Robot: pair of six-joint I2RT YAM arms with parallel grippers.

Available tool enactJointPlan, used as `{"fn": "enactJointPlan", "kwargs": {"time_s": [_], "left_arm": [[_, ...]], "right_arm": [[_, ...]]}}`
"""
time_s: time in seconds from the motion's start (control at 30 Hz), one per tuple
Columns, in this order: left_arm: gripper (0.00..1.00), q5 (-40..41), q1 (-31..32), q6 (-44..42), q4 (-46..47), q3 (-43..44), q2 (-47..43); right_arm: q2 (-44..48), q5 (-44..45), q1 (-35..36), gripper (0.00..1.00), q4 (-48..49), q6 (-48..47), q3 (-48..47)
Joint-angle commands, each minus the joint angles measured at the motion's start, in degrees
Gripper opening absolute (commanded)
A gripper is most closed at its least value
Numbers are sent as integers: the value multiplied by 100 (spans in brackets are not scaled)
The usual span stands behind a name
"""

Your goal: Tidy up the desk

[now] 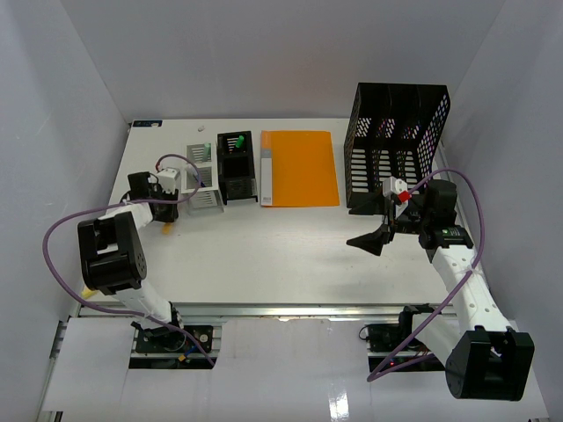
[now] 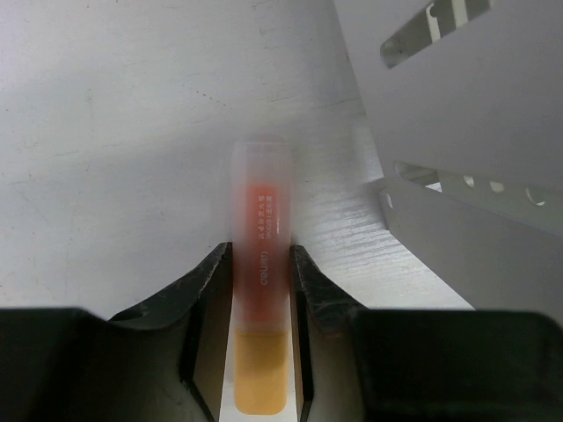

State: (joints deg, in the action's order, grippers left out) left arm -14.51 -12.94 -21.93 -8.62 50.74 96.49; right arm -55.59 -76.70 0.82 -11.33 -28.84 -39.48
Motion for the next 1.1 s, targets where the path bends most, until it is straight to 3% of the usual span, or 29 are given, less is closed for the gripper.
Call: {"fn": "enactJointPlan", "kwargs": {"time_s": [0.0,0.17,0.43,0.57,0.8,0.9,1.07], "left_arm": [[13,390,-9,13,-228,-35,-210],[4,542,-421,544,-281,193,-598],[0,-592,-801,1944,-312,1353,-1186],[0,-1124,-806,2743,87,1503,-1262],[0,-3290,-639,3643,2056,1595,-960],[0,-3971,-409,3627,3068,1618,-606],[0,-4614,-163,3645,3960,1956,159]], "right_arm": [[10,-159,-12,93,184,44,-24],[31,-170,-179,94,184,54,-24],[61,-217,-187,94,184,72,-33],[60,-207,-196,94,184,72,-24],[31,-240,-196,94,184,72,-15],[13,-231,-196,94,184,72,2],[-57,-195,-189,94,183,63,-5]]}}
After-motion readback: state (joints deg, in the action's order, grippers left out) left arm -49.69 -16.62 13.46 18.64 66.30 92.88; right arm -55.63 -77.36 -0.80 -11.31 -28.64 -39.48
